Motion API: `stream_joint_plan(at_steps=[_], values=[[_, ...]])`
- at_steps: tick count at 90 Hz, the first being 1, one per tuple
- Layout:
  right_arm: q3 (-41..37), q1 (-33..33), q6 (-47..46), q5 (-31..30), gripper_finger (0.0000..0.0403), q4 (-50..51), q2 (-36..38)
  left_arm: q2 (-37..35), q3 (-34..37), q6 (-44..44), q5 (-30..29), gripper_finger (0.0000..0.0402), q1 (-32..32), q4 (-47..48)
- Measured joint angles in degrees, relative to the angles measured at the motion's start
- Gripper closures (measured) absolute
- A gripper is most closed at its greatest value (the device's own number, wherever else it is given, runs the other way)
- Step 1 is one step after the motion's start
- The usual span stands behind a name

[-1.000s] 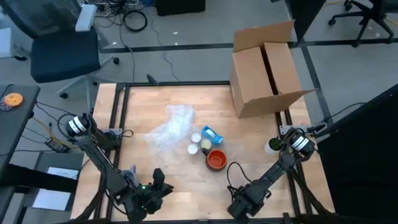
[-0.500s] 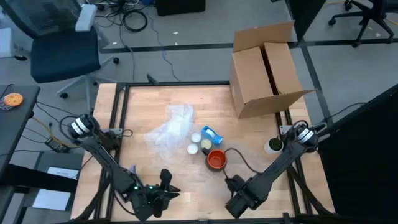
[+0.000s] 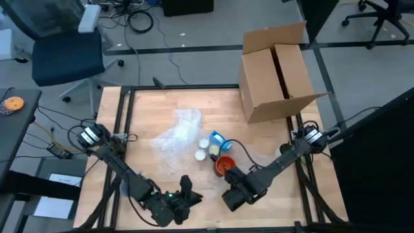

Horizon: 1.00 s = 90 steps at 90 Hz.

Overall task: Wrap mug
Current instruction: Wrap the black mug with the transparent bubble wrap

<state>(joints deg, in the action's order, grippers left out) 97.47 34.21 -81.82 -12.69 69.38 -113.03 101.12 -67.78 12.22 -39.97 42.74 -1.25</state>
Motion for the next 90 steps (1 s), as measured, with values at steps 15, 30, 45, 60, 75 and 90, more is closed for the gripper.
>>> stream_joint_plan(at_steps=[15, 30, 45, 60, 75, 90], values=[[0.02, -0.58, 0.89, -2.36, 0.0403, -0.22, 1.81, 0.36, -0.05, -4.85, 5.49, 0.0335, -3.85, -3.58], [0.02, -0.42, 1.09, -6.28, 0.0403, -0.41, 3.83, 1.36, 0.19, 1.06, 5.79, 0.0335, -6.9, -7.19], [0.02, 0.0, 1.97, -8.45, 0.0403, -1.05, 5.54, 1.36, 0.21, 1.82, 5.61, 0.0335, -9.09, -9.38], [0.02, 0.6, 5.46, -10.78, 0.0403, -5.17, 5.97, 1.23, 0.23, 11.36, -2.45, 0.0335, -10.63, -10.77], [0.02, 1.02, 7.22, -12.78, 0.0403, -6.11, 5.96, 1.55, 0.21, 21.4, -0.32, 0.0335, -10.49, -11.54], [0.02, 1.03, 8.43, -13.25, 0.0403, -6.73, 5.96, 3.59, 0.23, 25.34, -0.47, 0.0335, -12.05, -12.23]])
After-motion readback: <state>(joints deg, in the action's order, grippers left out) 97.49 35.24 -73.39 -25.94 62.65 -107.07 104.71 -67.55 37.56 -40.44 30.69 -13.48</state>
